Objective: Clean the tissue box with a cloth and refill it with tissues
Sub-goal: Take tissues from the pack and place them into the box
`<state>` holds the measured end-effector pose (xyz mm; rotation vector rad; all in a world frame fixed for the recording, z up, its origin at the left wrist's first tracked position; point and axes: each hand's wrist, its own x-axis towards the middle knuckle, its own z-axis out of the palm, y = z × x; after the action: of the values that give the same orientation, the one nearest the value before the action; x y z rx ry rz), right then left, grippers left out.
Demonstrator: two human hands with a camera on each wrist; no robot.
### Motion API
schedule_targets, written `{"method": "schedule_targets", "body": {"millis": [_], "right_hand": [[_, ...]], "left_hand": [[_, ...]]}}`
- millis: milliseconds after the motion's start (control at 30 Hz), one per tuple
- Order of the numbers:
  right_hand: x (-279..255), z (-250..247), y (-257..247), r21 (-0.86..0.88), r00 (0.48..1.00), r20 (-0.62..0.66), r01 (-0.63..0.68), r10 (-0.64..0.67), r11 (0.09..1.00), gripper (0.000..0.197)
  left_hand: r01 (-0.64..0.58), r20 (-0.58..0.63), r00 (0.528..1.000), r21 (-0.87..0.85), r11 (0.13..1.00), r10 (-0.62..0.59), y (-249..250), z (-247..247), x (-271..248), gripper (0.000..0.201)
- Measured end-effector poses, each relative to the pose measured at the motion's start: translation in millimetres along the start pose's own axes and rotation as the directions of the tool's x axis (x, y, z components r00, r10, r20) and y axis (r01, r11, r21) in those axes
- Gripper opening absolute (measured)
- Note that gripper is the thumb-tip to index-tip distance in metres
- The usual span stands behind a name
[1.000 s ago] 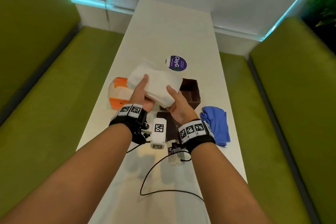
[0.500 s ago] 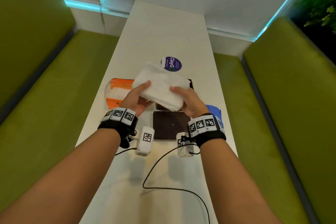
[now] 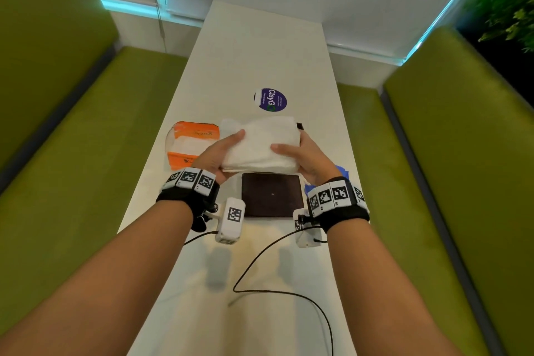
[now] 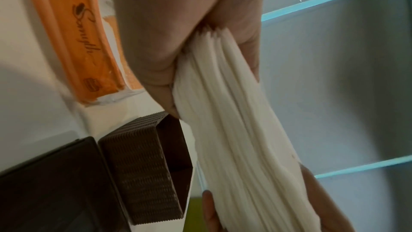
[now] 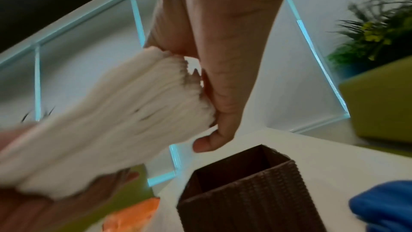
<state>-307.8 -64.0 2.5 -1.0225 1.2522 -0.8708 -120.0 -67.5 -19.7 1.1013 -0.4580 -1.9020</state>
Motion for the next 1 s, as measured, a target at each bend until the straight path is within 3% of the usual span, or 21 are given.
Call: {"method": "schedule_targets", "body": {"millis": [67,133,233,300,400,500,567,667,733,800,867,900,1000], "right_hand": [[-4,1,-3,0.042,0.995,-0.088,0.052,-0.048,0.998,0.061],[-7,2,-4,0.044,0.992,-0.085,0.097,-0.093,0.994,0.063],[-18,7,-10,0.026,0.991,0.009,0.13,-0.13,0.991,0.051],[-25,12,-13,0.0,0.986,0.034,0.162,-0.162,0.987,0.047],[-31,22,-15,-0.059,0.964,-0.036,0.263,-0.265,0.963,0.055],[-36,31,-12,-0.081,0.938,-0.062,0.337,-0.342,0.938,0.064],[-36,35,-5,-0.112,0.935,-0.067,0.34,-0.348,0.934,0.066],[-38,39,3,-0.279,0.914,-0.124,0.341,-0.385,0.898,0.088],[-38,39,4,-0.353,0.908,-0.107,0.347,-0.406,0.869,0.071],[-39,34,-1,-0.284,0.925,-0.131,0.309,-0.356,0.908,0.048],[-37,23,-2,-0.077,0.971,-0.128,0.195,-0.204,0.978,0.049],[-34,17,1,0.024,0.987,-0.095,0.136,-0.133,0.99,0.055],[-23,4,8,0.109,0.998,-0.059,-0.01,0.017,0.994,0.046]], "left_hand": [[-0.052,-0.018,0.999,-0.087,0.995,0.051,-2,0,0,0.034],[-0.12,0.021,0.992,-0.201,0.972,0.126,-4,0,-1,0.026],[-0.215,0.046,0.968,-0.357,0.909,0.246,-5,-2,-2,0.055],[-0.231,0.08,0.954,-0.418,0.879,0.289,-4,-5,0,0.06],[-0.249,0.112,0.932,-0.497,0.832,0.345,-4,1,-2,0.058],[-0.193,0.137,0.922,-0.647,0.738,0.362,-9,14,-4,0.065],[-0.186,0.176,0.904,-0.658,0.729,0.389,-12,22,-6,0.071],[-0.174,0.207,0.9,-0.634,0.754,0.382,-13,26,-8,0.078],[-0.157,0.252,0.894,-0.6,0.784,0.372,-12,25,-6,0.076],[-0.139,0.215,0.93,-0.547,0.825,0.299,-16,17,0,0.087],[-0.111,0.164,0.962,-0.495,0.862,0.218,-18,8,4,0.084],[-0.09,0.219,0.952,-0.468,0.879,0.214,-19,5,5,0.076],[-0.042,0.265,0.956,-0.304,0.952,0.127,-16,5,8,0.083]]}}
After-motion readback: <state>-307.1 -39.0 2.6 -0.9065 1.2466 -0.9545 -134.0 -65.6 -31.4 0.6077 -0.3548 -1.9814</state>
